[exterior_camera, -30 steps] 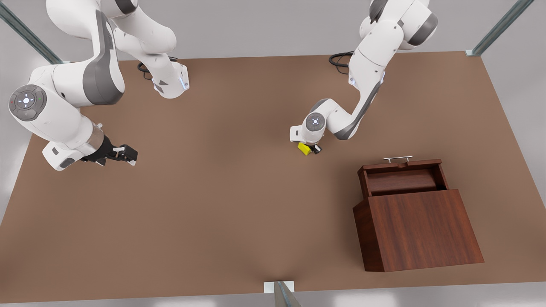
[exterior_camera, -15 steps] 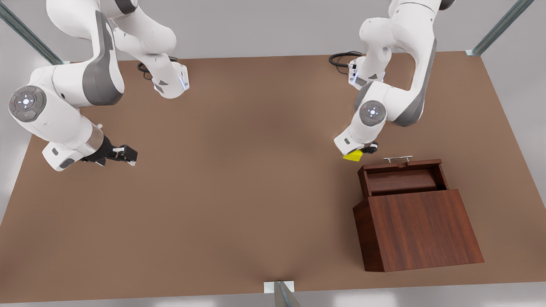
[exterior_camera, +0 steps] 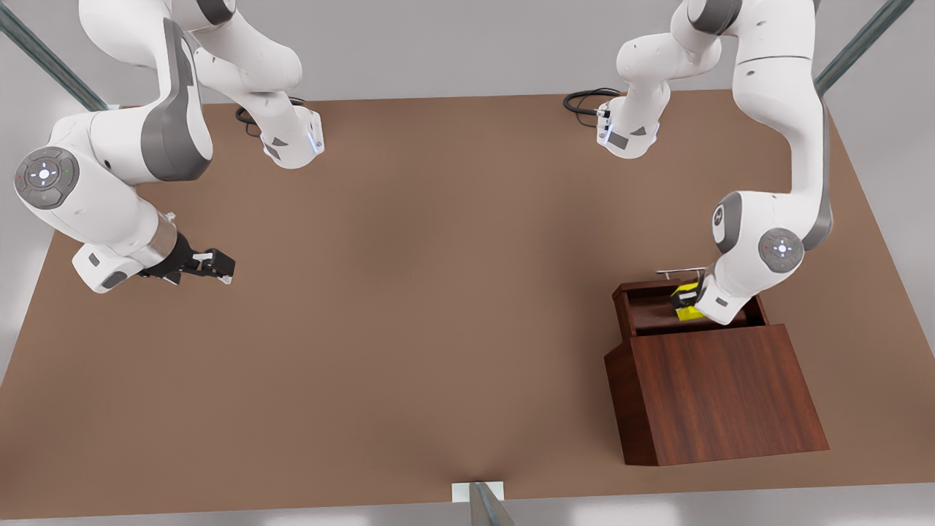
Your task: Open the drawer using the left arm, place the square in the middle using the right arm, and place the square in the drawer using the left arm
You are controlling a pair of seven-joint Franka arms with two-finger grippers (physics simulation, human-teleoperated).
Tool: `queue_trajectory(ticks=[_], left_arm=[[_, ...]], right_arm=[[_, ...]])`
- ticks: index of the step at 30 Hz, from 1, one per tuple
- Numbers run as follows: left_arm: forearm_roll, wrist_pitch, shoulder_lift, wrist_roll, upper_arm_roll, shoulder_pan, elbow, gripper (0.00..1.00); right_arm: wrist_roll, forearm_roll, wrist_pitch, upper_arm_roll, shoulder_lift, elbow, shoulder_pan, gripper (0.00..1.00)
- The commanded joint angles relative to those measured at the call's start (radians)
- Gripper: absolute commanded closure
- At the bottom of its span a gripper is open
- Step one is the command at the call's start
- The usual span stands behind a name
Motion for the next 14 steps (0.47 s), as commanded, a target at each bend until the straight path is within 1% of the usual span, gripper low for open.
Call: queue_trajectory(ticks=[1,6,7,8,9,11,14], left_arm=[[-0.003,0.0,0.0,0.0,0.0,0.001,-0.001,0.0],[-0.003,-0.003,-0.006,0.002,0.012,0.003,0.0,0.0],[0.006,-0.052,-0.079,0.003,0.014,0.001,0.006,0.0],[0.001,-0.395,-0.081,0.054,-0.02,-0.008,0.219,0.0],[0.0,-0.631,-0.037,0.115,-0.058,-0.011,0.419,0.0],[-0.009,-0.707,-0.04,0.115,-0.061,-0.016,0.528,0.0],[-0.031,-0.709,-0.038,0.114,-0.054,-0.016,0.543,0.0]], right_arm=[[0.0,0.0,0.0,0.0,0.0,0.0,0.0,0.0],[0.0,0.0,0.0,0.0,0.0,0.0,0.0,0.0],[0.0,0.0,0.0,0.0,0.0,0.0,0.0,0.0],[0.0,0.0,0.0,0.0,0.0,0.0,0.0,0.0],[0.0,0.0,0.0,-0.001,0.0,0.0,0.0,0.0],[-0.002,0.002,0.0,-0.014,0.0,0.0,0.002,0.0],[-0.002,0.002,0.0,-0.014,0.0,0.0,0.002,0.0]])
